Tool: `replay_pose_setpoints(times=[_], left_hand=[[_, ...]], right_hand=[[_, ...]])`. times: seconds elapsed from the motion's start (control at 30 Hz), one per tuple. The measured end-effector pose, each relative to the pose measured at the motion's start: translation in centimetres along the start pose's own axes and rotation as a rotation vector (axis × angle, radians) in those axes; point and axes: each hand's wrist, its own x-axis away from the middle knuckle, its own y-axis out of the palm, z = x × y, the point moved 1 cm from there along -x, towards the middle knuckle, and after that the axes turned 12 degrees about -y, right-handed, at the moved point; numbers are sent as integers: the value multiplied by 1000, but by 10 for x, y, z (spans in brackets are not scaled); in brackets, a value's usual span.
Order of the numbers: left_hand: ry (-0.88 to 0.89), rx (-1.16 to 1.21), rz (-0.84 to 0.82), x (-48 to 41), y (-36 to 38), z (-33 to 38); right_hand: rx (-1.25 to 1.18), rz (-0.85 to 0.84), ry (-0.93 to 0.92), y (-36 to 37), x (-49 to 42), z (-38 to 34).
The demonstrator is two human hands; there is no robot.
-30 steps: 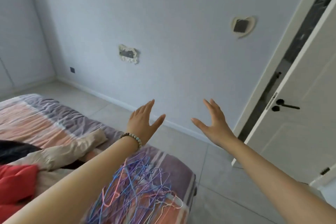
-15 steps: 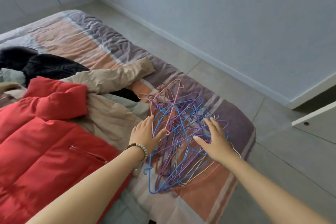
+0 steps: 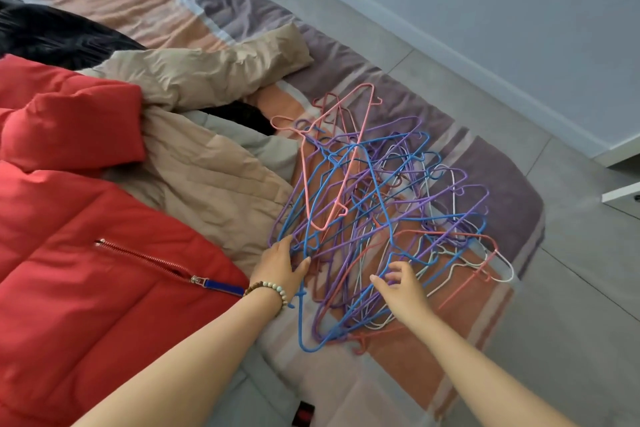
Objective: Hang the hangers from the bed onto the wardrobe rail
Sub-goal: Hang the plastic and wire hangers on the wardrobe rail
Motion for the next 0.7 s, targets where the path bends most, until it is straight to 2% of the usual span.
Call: replay_pose_setpoints(times=[0.17, 0.23, 0.57, 0.7], left_hand=[[21, 92, 0, -10, 21, -4], [32, 145, 33, -10, 25, -6], [121, 454, 133, 20, 22, 22], [86, 518, 119, 35, 22, 39]], right_hand=[[-458, 155, 212, 20, -10, 11], [-600, 163, 255, 23, -9, 10], [-891, 192, 270, 12, 14, 17], [-972, 250, 189, -10, 24, 12]])
